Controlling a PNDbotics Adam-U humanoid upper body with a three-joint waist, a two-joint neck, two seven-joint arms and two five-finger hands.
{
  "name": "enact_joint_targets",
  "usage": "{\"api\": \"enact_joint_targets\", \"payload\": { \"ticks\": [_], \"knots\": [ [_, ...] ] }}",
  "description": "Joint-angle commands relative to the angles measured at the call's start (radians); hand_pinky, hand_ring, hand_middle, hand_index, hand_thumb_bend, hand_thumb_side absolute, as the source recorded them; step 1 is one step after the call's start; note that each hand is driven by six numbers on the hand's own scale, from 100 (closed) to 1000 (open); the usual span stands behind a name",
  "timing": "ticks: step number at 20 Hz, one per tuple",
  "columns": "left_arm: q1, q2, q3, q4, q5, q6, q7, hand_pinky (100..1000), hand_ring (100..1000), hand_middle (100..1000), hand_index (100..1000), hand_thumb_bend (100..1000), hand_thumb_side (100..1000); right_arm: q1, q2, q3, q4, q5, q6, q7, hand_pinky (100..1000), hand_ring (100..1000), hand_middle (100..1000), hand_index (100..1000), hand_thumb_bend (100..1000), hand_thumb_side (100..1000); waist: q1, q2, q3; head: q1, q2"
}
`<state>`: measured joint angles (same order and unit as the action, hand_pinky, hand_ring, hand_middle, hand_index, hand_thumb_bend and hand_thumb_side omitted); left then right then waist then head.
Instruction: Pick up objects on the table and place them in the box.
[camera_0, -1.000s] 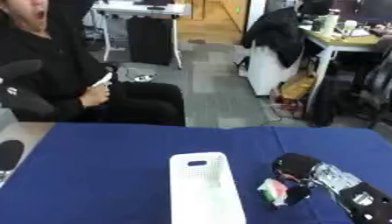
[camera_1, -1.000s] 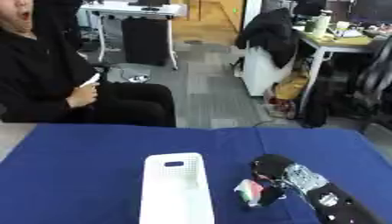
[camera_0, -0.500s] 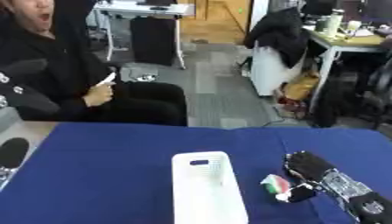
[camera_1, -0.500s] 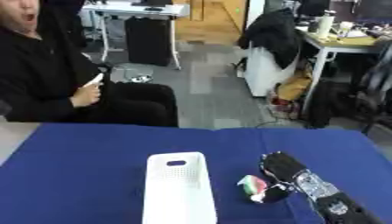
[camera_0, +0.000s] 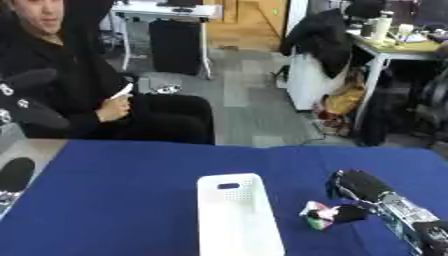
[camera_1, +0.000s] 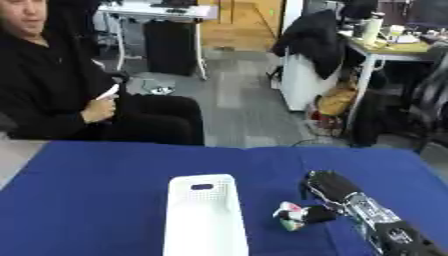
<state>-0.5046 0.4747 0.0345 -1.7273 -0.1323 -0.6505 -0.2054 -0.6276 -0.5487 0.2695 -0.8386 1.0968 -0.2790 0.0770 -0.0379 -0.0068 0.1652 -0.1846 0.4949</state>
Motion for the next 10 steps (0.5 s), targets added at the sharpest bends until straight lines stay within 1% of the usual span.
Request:
{"api": "enact_joint_targets", "payload": {
  "ticks": [1, 2, 3, 4, 5, 6, 7, 8, 9, 10],
  "knots": [
    [-0.011, 0.017, 0.004, -0.008, 0.009, -0.001, -0.004, 508, 600, 435, 717, 118, 815, -0.036, 0.011, -0.009, 0.042, 0.031, -0.023, 0.047, 671, 740, 763, 741, 632, 896, 0.004, -0.011, 0.002, 0.002, -0.01],
    [-0.011, 0.016, 0.004, -0.008, 0.01, -0.001, -0.004, 508, 600, 435, 717, 118, 815, -0.04, 0.018, -0.012, 0.055, 0.045, -0.027, 0.054, 704, 820, 847, 787, 601, 939, 0.004, -0.012, 0.002, 0.002, -0.011],
    [-0.01, 0.016, 0.004, -0.008, 0.01, -0.001, -0.005, 508, 600, 435, 717, 117, 815, -0.043, 0.026, -0.015, 0.068, 0.063, -0.028, 0.064, 713, 834, 867, 802, 596, 934, 0.004, -0.012, 0.002, 0.002, -0.011],
    [-0.01, 0.016, 0.004, -0.008, 0.01, -0.001, -0.005, 508, 600, 435, 717, 117, 816, -0.046, 0.033, -0.021, 0.081, 0.077, -0.032, 0.072, 735, 853, 897, 847, 596, 914, 0.005, -0.012, 0.002, 0.003, -0.012],
    [-0.01, 0.016, 0.003, -0.008, 0.011, -0.002, -0.006, 508, 600, 435, 717, 117, 816, -0.048, 0.044, -0.031, 0.1, 0.081, -0.043, 0.081, 713, 821, 873, 839, 624, 866, 0.005, -0.012, 0.001, 0.004, -0.013],
    [-0.01, 0.016, 0.003, -0.008, 0.011, -0.002, -0.006, 508, 601, 435, 717, 117, 815, -0.052, 0.052, -0.042, 0.115, 0.082, -0.058, 0.079, 675, 784, 844, 804, 654, 849, 0.006, -0.013, 0.001, 0.005, -0.014],
    [-0.01, 0.016, 0.003, -0.007, 0.011, -0.002, -0.007, 508, 600, 435, 717, 117, 815, -0.053, 0.056, -0.054, 0.126, 0.08, -0.073, 0.059, 681, 788, 847, 808, 651, 851, 0.006, -0.013, 0.001, 0.005, -0.015],
    [-0.01, 0.015, 0.003, -0.007, 0.011, -0.003, -0.007, 508, 601, 436, 717, 117, 816, -0.054, 0.059, -0.063, 0.137, 0.082, -0.084, 0.037, 589, 713, 785, 753, 660, 811, 0.006, -0.013, 0.001, 0.006, -0.016],
    [-0.01, 0.015, 0.004, -0.007, 0.011, -0.003, -0.007, 508, 601, 435, 717, 116, 816, -0.054, 0.061, -0.074, 0.146, 0.083, -0.083, 0.0, 375, 557, 673, 668, 681, 772, 0.007, -0.012, 0.0, 0.007, -0.017],
    [-0.01, 0.015, 0.004, -0.007, 0.011, -0.003, -0.007, 508, 601, 435, 717, 116, 817, -0.053, 0.063, -0.083, 0.153, 0.084, -0.079, -0.043, 100, 382, 498, 535, 680, 722, 0.007, -0.012, 0.0, 0.008, -0.018]
  ]
}}
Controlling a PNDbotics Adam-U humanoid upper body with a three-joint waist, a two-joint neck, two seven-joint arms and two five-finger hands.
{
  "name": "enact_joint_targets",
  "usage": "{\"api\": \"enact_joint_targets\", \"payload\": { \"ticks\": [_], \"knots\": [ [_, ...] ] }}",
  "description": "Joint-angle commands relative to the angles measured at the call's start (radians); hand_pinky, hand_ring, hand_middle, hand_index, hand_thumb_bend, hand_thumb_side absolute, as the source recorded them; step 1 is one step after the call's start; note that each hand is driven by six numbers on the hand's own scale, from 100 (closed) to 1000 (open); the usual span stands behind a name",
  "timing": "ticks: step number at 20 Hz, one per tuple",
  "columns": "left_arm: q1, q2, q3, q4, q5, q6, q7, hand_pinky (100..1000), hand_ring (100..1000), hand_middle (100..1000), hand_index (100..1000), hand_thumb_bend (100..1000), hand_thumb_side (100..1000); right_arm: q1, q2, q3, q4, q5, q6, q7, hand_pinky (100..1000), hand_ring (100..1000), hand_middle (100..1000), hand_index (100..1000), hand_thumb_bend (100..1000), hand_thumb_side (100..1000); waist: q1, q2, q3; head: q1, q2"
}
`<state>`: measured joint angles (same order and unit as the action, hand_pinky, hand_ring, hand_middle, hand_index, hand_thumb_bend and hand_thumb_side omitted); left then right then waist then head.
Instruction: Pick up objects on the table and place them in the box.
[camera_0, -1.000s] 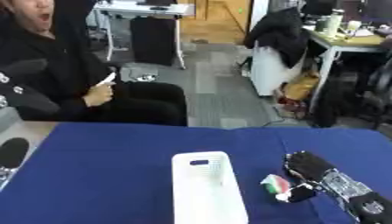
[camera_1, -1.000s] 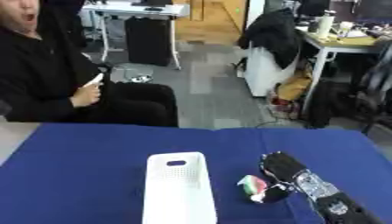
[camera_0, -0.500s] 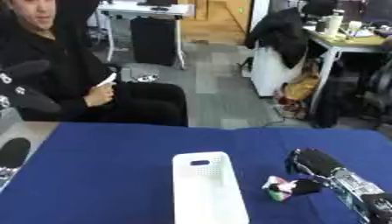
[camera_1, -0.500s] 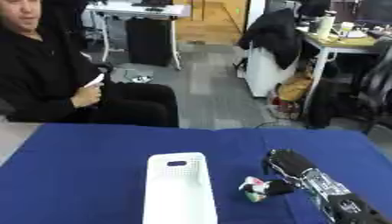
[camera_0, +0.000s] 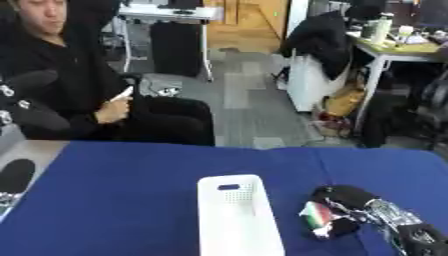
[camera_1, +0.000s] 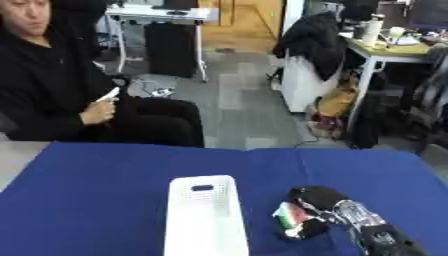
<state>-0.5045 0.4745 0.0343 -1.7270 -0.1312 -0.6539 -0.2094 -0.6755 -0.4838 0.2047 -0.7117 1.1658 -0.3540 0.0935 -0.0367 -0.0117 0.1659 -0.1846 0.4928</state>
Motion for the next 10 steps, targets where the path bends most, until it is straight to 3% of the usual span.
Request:
{"api": "enact_joint_targets", "payload": {
  "ticks": [1, 2, 3, 6, 10],
  "knots": [
    [-0.009, 0.015, 0.005, -0.007, 0.01, 0.001, -0.003, 508, 600, 435, 717, 116, 817, -0.003, 0.0, -0.027, 0.031, 0.011, 0.006, -0.113, 100, 273, 386, 448, 642, 688, 0.006, -0.007, 0.0, 0.009, -0.016],
    [-0.01, 0.015, 0.005, -0.007, 0.01, 0.001, -0.003, 508, 600, 435, 717, 116, 817, 0.0, 0.001, -0.028, 0.039, 0.01, 0.011, -0.154, 100, 293, 411, 467, 652, 694, 0.006, -0.006, 0.0, 0.009, -0.017],
    [-0.009, 0.015, 0.005, -0.007, 0.01, 0.001, -0.003, 508, 601, 435, 717, 115, 817, 0.001, 0.001, -0.037, 0.038, 0.001, 0.022, -0.207, 100, 106, 238, 359, 659, 628, 0.006, -0.006, 0.0, 0.011, -0.017],
    [-0.009, 0.015, 0.005, -0.007, 0.011, 0.001, -0.004, 509, 601, 435, 717, 115, 817, 0.014, 0.0, -0.051, 0.039, -0.038, 0.04, -0.319, 100, 100, 223, 378, 678, 607, 0.006, -0.006, -0.001, 0.013, -0.021],
    [-0.009, 0.016, 0.006, -0.007, 0.012, 0.001, -0.003, 509, 601, 435, 717, 114, 817, 0.037, -0.001, -0.071, 0.0, -0.144, 0.053, -0.345, 100, 100, 196, 411, 678, 588, 0.006, -0.006, -0.001, 0.016, -0.03]
  ]
}}
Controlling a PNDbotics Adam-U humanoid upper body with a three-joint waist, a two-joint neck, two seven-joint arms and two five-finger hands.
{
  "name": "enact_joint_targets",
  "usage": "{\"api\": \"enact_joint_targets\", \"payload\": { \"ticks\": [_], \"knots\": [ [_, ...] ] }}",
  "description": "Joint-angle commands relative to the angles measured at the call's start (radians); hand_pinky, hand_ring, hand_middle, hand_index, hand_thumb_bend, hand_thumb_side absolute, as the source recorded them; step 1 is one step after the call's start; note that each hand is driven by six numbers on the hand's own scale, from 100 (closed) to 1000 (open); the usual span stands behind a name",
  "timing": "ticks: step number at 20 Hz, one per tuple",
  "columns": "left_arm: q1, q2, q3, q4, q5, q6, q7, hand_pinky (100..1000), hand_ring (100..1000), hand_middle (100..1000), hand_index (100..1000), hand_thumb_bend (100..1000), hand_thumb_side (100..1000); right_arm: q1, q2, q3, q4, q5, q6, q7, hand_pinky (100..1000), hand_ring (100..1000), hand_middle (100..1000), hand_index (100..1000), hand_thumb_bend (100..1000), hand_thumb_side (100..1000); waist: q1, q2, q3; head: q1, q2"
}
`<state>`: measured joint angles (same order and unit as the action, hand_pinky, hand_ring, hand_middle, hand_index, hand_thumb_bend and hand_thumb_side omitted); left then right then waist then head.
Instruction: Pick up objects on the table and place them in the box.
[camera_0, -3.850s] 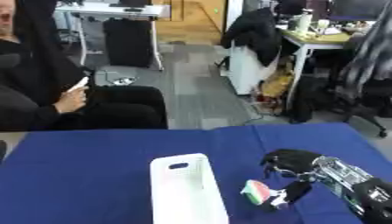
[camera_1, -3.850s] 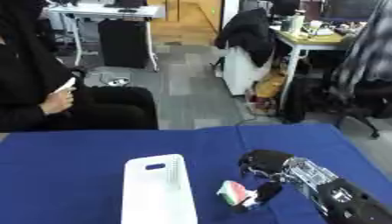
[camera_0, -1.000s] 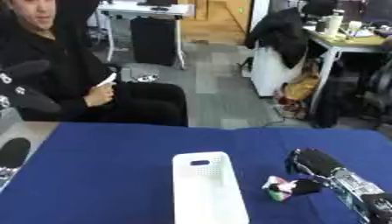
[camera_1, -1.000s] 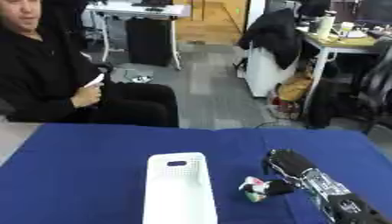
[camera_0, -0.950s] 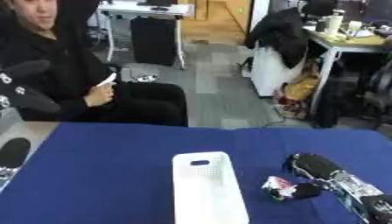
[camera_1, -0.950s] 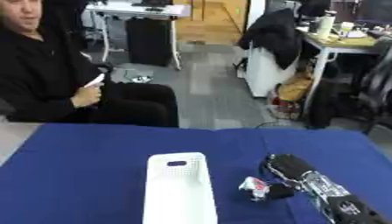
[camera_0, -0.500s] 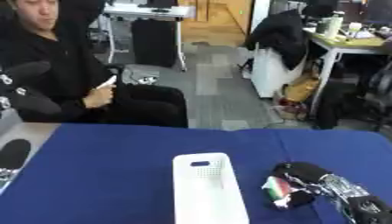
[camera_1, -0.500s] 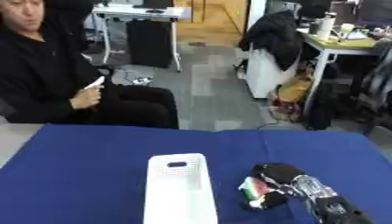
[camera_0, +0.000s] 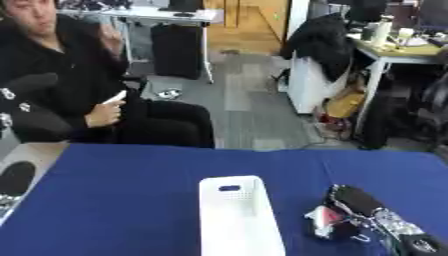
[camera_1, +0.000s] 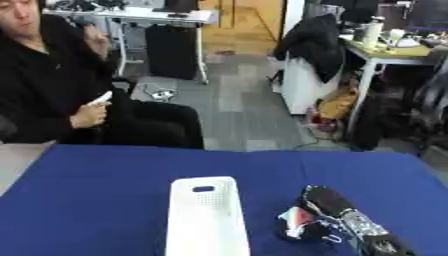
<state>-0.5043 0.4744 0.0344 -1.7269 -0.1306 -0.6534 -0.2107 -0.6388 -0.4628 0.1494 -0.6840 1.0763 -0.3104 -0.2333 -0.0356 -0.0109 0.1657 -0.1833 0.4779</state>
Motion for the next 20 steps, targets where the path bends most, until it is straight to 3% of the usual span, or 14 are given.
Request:
{"api": "enact_joint_targets", "payload": {
  "ticks": [1, 12, 20],
  "knots": [
    [-0.009, 0.016, 0.006, -0.007, 0.011, 0.0, -0.002, 509, 601, 436, 717, 115, 817, 0.005, -0.026, -0.02, -0.053, -0.089, 0.013, -0.014, 100, 100, 190, 417, 678, 585, 0.005, -0.007, -0.001, 0.016, -0.017],
    [-0.009, 0.02, 0.009, -0.007, 0.01, 0.003, 0.003, 510, 601, 439, 717, 116, 817, 0.019, -0.13, -0.043, -0.414, -0.386, 0.107, 0.085, 100, 100, 172, 423, 679, 562, 0.002, -0.01, -0.008, 0.042, -0.015],
    [-0.02, 0.016, 0.009, -0.008, 0.01, 0.006, 0.012, 513, 602, 449, 718, 120, 813, -0.02, -0.103, 0.014, -0.642, -0.524, 0.143, 0.181, 100, 100, 171, 426, 676, 560, 0.002, -0.011, -0.01, 0.012, -0.022]
  ]
}}
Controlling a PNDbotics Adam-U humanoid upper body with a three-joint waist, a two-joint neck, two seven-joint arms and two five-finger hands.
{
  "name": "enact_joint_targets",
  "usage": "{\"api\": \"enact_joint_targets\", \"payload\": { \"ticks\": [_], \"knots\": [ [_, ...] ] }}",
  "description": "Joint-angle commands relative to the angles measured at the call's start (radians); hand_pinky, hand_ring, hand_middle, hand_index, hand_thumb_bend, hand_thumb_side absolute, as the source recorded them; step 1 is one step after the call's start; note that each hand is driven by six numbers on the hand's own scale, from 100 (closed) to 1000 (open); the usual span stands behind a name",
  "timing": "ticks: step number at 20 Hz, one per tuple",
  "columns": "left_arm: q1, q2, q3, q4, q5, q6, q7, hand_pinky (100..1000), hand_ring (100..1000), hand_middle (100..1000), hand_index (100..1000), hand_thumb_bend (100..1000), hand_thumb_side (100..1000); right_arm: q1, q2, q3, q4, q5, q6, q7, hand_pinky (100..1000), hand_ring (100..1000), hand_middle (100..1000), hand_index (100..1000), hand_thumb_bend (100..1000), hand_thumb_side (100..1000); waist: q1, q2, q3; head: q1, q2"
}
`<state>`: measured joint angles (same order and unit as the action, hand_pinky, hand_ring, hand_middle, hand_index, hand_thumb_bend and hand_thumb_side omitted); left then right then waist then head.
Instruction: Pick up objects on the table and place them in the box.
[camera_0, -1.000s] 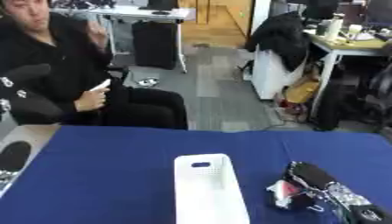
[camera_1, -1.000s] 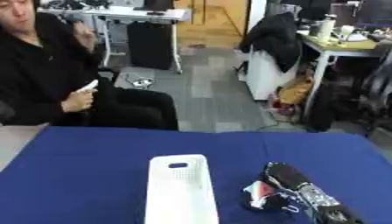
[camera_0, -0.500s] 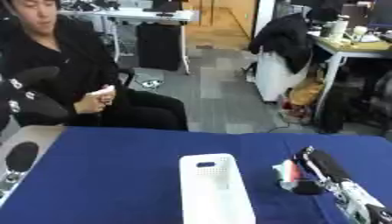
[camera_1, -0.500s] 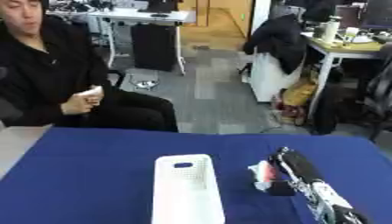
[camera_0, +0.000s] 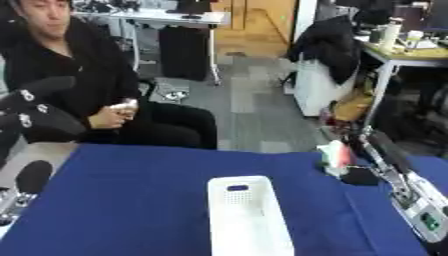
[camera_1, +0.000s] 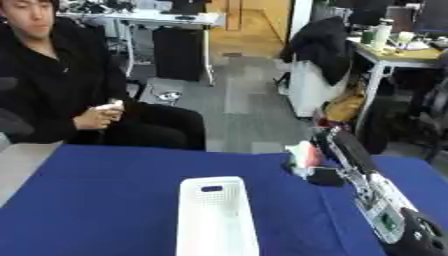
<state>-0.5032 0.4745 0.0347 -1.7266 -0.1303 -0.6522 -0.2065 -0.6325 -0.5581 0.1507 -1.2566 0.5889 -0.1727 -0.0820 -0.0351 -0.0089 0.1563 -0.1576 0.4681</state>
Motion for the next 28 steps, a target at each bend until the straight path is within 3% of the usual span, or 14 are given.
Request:
{"api": "enact_joint_targets", "payload": {
  "ticks": [1, 7, 19, 28],
  "knots": [
    [-0.024, 0.014, 0.01, -0.01, 0.009, 0.008, 0.011, 514, 603, 455, 718, 124, 810, -0.029, -0.002, 0.02, -0.085, -0.049, 0.009, 0.042, 100, 100, 169, 430, 676, 560, 0.001, -0.013, -0.002, -0.012, -0.011],
    [-0.044, 0.004, 0.014, -0.02, 0.004, 0.031, 0.032, 517, 603, 466, 718, 131, 807, -0.048, 0.029, 0.04, -0.119, -0.089, 0.027, 0.087, 100, 100, 167, 434, 671, 563, -0.003, -0.015, -0.008, 0.0, -0.01],
    [-0.054, -0.009, 0.023, -0.037, -0.008, 0.062, 0.053, 518, 604, 475, 718, 133, 808, -0.09, 0.092, 0.064, -0.091, -0.084, 0.021, 0.118, 100, 100, 165, 439, 679, 563, -0.006, -0.015, 0.0, 0.002, -0.005],
    [-0.059, -0.014, 0.02, -0.043, -0.008, 0.065, 0.051, 518, 604, 475, 718, 132, 811, -0.115, 0.123, 0.101, -0.065, -0.066, -0.004, 0.158, 100, 100, 170, 435, 676, 574, -0.007, -0.012, 0.008, -0.03, -0.038]
  ]
}}
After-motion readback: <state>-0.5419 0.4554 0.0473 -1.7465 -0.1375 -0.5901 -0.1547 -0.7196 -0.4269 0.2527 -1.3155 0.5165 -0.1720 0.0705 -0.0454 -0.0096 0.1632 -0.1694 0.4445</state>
